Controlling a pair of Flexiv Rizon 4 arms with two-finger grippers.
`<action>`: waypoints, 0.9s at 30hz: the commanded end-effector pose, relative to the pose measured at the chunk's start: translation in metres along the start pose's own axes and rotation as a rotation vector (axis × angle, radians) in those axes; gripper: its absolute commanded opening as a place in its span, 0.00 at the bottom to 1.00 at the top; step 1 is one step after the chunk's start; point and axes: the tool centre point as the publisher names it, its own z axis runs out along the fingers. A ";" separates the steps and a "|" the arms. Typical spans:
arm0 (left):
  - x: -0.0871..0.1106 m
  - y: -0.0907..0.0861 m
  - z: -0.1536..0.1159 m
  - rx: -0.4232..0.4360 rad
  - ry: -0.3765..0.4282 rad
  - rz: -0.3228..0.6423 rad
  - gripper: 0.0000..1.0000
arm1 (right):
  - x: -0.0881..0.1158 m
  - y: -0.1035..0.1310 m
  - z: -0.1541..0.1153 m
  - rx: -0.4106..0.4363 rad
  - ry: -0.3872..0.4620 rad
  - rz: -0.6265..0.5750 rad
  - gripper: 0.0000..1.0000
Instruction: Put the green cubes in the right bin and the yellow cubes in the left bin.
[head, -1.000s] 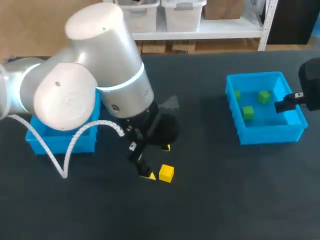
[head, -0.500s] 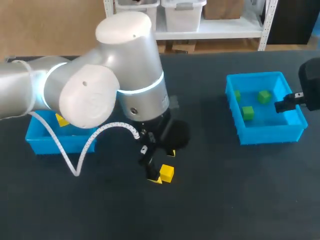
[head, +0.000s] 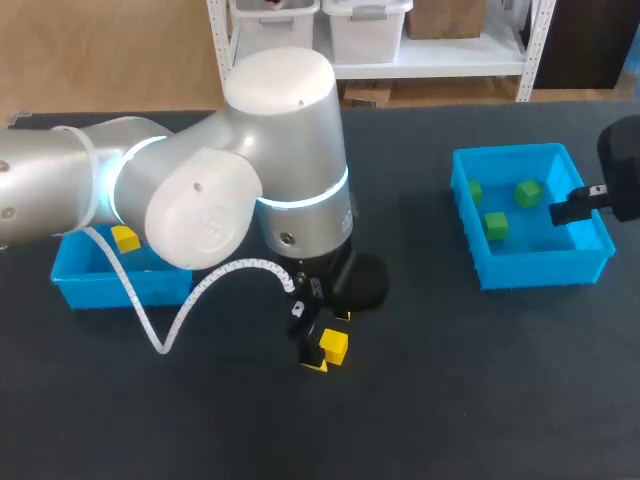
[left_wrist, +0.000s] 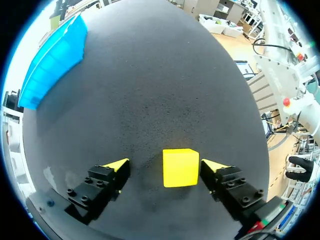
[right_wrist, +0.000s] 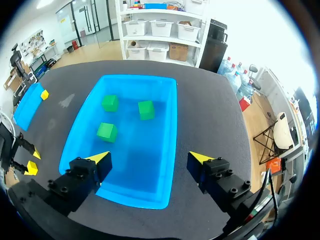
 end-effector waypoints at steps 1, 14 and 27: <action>-0.002 -0.003 0.005 -0.024 0.011 -0.011 0.00 | 0.001 0.000 0.001 0.002 -0.005 0.001 1.00; 0.021 0.034 -0.023 -0.192 -0.089 -0.339 0.00 | 0.001 0.000 0.001 0.002 -0.005 0.001 1.00; 0.098 0.093 -0.096 -0.411 -0.239 -0.867 0.00 | 0.001 0.000 0.001 0.002 -0.005 0.001 1.00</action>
